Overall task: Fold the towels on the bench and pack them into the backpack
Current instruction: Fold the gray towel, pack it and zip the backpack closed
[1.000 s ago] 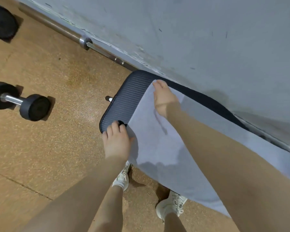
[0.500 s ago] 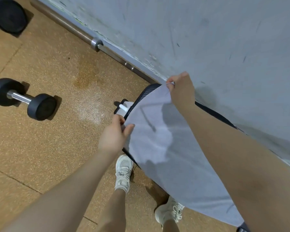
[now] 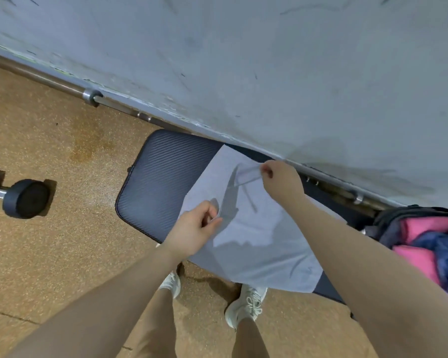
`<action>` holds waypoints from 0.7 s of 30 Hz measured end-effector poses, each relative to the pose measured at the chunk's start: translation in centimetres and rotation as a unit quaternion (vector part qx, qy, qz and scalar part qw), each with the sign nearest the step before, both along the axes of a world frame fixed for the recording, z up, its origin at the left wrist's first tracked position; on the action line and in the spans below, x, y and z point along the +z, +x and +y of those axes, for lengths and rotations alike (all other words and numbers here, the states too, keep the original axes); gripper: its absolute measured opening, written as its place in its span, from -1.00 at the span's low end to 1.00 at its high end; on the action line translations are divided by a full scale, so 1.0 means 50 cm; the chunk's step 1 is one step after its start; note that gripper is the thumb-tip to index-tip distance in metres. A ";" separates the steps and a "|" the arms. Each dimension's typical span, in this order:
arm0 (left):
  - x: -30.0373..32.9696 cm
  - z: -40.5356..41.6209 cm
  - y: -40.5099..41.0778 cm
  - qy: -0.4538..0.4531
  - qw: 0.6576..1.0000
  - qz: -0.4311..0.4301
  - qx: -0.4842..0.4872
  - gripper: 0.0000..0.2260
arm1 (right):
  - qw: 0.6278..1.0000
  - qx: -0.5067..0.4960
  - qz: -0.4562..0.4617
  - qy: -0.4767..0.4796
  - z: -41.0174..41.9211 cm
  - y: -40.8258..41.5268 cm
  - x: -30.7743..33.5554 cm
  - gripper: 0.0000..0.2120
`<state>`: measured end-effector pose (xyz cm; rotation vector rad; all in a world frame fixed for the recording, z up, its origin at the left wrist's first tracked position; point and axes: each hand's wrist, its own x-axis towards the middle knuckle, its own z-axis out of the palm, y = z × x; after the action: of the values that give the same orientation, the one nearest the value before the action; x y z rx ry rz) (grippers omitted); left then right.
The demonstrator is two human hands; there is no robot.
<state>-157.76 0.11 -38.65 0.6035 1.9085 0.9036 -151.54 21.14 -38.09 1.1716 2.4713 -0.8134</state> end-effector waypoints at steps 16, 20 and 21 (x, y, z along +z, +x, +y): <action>-0.066 0.235 0.423 -0.050 0.955 -0.067 -0.284 -0.75 | 0.923 -0.352 0.112 -0.104 0.158 0.466 -0.149 -0.79; -0.105 0.248 0.425 -0.082 0.945 -0.108 -0.297 -0.82 | 0.907 -0.391 0.127 -0.093 0.178 0.466 -0.195 -0.72; -0.110 0.253 0.416 -0.082 0.952 -0.112 -0.273 -0.83 | 0.899 -0.408 0.134 -0.089 0.184 0.464 -0.203 -0.74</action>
<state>-136.99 12.77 -44.16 0.8353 1.4804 0.4304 -128.35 30.33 -48.23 2.1773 1.9626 -1.4505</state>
